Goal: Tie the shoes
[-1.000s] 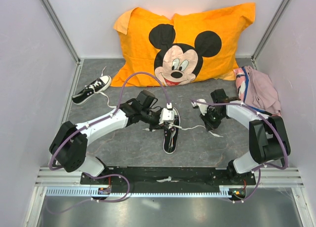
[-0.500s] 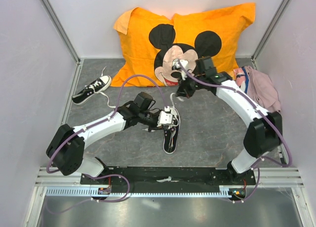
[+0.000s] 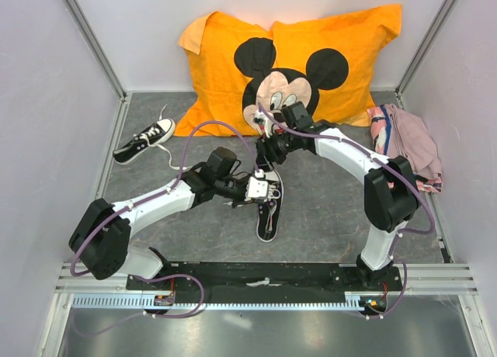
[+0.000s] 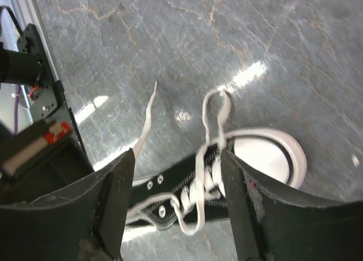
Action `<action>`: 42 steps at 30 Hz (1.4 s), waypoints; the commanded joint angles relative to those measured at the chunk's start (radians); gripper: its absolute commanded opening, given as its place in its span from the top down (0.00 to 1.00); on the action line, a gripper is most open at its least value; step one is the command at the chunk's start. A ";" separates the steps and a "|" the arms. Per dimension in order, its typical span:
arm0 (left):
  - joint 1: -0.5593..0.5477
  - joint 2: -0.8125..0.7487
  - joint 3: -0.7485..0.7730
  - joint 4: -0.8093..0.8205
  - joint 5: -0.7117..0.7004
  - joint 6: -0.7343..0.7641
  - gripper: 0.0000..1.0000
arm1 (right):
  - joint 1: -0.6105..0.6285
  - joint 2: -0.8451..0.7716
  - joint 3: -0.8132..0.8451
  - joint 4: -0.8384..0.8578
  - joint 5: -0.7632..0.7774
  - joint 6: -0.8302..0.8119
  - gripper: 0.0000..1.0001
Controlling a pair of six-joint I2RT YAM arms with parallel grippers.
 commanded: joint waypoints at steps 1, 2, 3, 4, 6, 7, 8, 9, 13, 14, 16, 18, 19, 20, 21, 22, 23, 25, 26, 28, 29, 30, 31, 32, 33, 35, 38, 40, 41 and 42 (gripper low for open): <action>0.009 -0.008 0.007 0.072 0.013 -0.017 0.99 | -0.088 -0.104 0.020 -0.125 -0.082 -0.040 0.29; 0.011 -0.006 0.007 0.078 0.011 -0.019 0.98 | -0.101 -0.112 0.006 -0.173 -0.093 -0.073 0.30; 0.012 -0.002 0.009 0.086 0.011 -0.020 0.98 | -0.112 -0.121 -0.006 -0.194 -0.122 -0.089 0.30; 0.014 0.003 0.009 0.094 0.010 -0.023 0.98 | -0.128 -0.139 -0.021 -0.214 -0.136 -0.104 0.31; 0.017 0.008 0.010 0.109 0.010 -0.031 0.99 | -0.133 -0.168 -0.075 -0.245 -0.168 -0.130 0.33; 0.018 0.014 0.010 0.117 0.011 -0.032 0.99 | -0.135 -0.178 -0.096 -0.248 -0.185 -0.129 0.33; 0.018 0.017 0.009 0.123 0.010 -0.036 0.98 | -0.133 -0.184 -0.133 -0.239 -0.202 -0.126 0.33; 0.020 0.020 0.010 0.135 0.009 -0.037 0.98 | -0.133 -0.190 -0.150 -0.233 -0.248 -0.104 0.34; 0.020 0.028 0.013 0.143 0.016 -0.036 0.98 | -0.133 -0.184 -0.199 -0.202 -0.288 -0.069 0.35; 0.020 0.028 0.013 0.143 0.016 -0.034 0.98 | -0.132 -0.184 -0.215 -0.183 -0.292 -0.058 0.35; 0.020 0.032 0.015 0.143 0.016 -0.031 0.98 | -0.127 -0.181 -0.222 -0.167 -0.311 -0.037 0.35; 0.020 0.035 0.016 0.143 0.016 -0.028 0.98 | -0.122 -0.181 -0.225 -0.153 -0.319 -0.024 0.36; 0.020 0.037 0.018 0.144 0.016 -0.028 0.99 | -0.119 -0.179 -0.228 -0.147 -0.320 -0.017 0.36; 0.020 0.037 0.018 0.146 0.017 -0.028 0.98 | -0.115 -0.179 -0.230 -0.135 -0.319 -0.012 0.36; 0.020 0.040 0.018 0.146 0.017 -0.029 0.98 | -0.112 -0.178 -0.233 -0.126 -0.317 -0.005 0.37; 0.020 0.041 0.018 0.147 0.019 -0.031 0.98 | -0.101 -0.178 -0.242 -0.113 -0.315 0.018 0.38; 0.020 0.043 0.018 0.149 0.022 -0.029 0.98 | -0.096 -0.179 -0.247 -0.086 -0.311 0.029 0.38; 0.020 0.047 0.021 0.150 0.023 -0.031 0.99 | -0.077 -0.176 -0.253 -0.069 -0.300 0.040 0.39; 0.020 0.047 0.023 0.152 0.025 -0.031 0.98 | -0.070 -0.176 -0.258 -0.055 -0.293 0.048 0.40; 0.020 0.049 0.026 0.152 0.025 -0.029 0.98 | -0.061 -0.170 -0.267 -0.041 -0.276 0.055 0.41; 0.020 0.049 0.027 0.152 0.026 -0.031 0.99 | -0.061 -0.168 -0.271 -0.034 -0.273 0.058 0.42; 0.020 0.051 0.027 0.152 0.025 -0.028 0.98 | -0.060 -0.165 -0.273 -0.029 -0.266 0.057 0.43; 0.020 0.051 0.026 0.152 0.028 -0.026 0.98 | -0.060 -0.165 -0.279 -0.027 -0.265 0.060 0.44; 0.020 0.052 0.026 0.153 0.029 -0.026 0.99 | -0.058 -0.164 -0.279 -0.021 -0.262 0.061 0.45; 0.020 0.051 0.026 0.155 0.031 -0.026 0.99 | -0.060 -0.162 -0.282 -0.018 -0.260 0.063 0.47; 0.020 0.054 0.026 0.156 0.036 -0.028 0.99 | -0.056 -0.162 -0.285 -0.006 -0.254 0.069 0.49; 0.020 0.057 0.032 0.158 0.039 -0.029 0.98 | -0.053 -0.158 -0.290 0.008 -0.246 0.078 0.56; 0.018 0.060 0.035 0.160 0.043 -0.034 0.98 | -0.050 -0.156 -0.293 0.012 -0.230 0.081 0.55; 0.020 0.060 0.036 0.160 0.049 -0.032 0.98 | -0.050 -0.156 -0.294 0.016 -0.227 0.081 0.55; 0.020 0.061 0.039 0.160 0.051 -0.031 0.99 | -0.049 -0.152 -0.296 0.017 -0.228 0.081 0.55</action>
